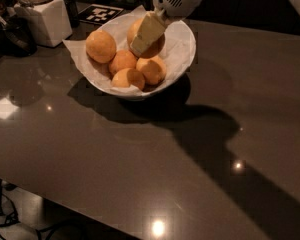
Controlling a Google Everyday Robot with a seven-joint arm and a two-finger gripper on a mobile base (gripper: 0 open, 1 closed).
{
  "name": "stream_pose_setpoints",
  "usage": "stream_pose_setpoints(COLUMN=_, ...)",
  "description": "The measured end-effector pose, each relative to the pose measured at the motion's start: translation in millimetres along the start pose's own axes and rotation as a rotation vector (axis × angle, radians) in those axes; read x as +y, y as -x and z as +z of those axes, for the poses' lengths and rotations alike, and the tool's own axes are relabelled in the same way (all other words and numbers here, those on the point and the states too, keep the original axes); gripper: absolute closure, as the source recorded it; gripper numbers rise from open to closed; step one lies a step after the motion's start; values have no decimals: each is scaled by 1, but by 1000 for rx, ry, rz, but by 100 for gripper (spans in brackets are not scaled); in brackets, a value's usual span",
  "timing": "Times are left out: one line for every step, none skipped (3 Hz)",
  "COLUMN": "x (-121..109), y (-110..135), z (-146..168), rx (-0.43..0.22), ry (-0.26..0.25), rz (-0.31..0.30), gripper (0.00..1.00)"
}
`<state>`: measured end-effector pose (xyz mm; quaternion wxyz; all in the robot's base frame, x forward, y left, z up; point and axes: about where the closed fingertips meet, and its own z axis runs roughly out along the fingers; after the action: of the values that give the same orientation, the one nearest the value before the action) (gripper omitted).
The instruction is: Pick orange from white bowl
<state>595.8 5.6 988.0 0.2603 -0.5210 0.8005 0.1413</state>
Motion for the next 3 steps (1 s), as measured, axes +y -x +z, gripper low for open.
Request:
stream_pose_setpoints(x=31, y=-4, z=-24, rx=-91, ry=3, rz=32, gripper=100)
stream_pose_setpoints(x=62, y=-34, z=-49, rx=-173, ry=-20, rz=130, gripper=100)
stream_pose_setpoints(x=86, y=-63, z=-63, rx=-194, ry=-42, rz=210, gripper=100)
